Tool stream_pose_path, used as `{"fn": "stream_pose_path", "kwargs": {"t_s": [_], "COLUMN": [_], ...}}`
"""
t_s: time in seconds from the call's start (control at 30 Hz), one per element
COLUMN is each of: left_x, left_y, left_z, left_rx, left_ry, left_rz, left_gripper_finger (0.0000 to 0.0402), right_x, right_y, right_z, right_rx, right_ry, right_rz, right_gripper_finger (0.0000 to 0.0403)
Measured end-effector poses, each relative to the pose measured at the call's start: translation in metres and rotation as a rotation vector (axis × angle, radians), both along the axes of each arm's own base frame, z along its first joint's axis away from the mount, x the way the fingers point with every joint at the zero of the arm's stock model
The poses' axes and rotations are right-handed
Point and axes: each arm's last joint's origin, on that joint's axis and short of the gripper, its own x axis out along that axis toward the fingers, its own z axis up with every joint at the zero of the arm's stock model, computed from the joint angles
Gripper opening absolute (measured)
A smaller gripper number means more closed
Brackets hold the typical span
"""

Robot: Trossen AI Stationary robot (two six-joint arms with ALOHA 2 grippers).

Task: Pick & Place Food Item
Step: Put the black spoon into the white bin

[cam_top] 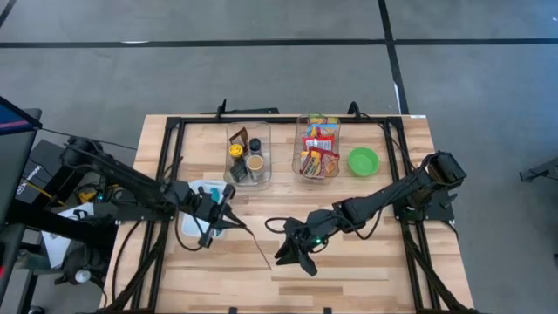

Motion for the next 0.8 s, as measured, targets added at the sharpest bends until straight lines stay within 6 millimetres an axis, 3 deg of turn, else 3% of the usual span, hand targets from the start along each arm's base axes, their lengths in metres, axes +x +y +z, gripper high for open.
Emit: {"fn": "stream_pose_path", "kwargs": {"t_s": [0.5, 0.8], "left_x": [-0.043, -0.066], "left_y": [0.023, 0.035], "left_z": [0.002, -0.001], "left_rx": [-0.198, -0.294], "left_ry": [0.302, 0.39], "left_rz": [0.227, 0.383], "left_gripper_finger": [0.0001, 0.0001], "right_x": [-0.003, -0.002], "right_y": [-0.011, -0.015], "right_z": [-0.016, -0.017], "right_rx": [-0.143, -0.151], "right_ry": [0.131, 0.144], "right_rz": [-0.166, -0.181], "right_gripper_finger": [0.0098, 0.0098]}}
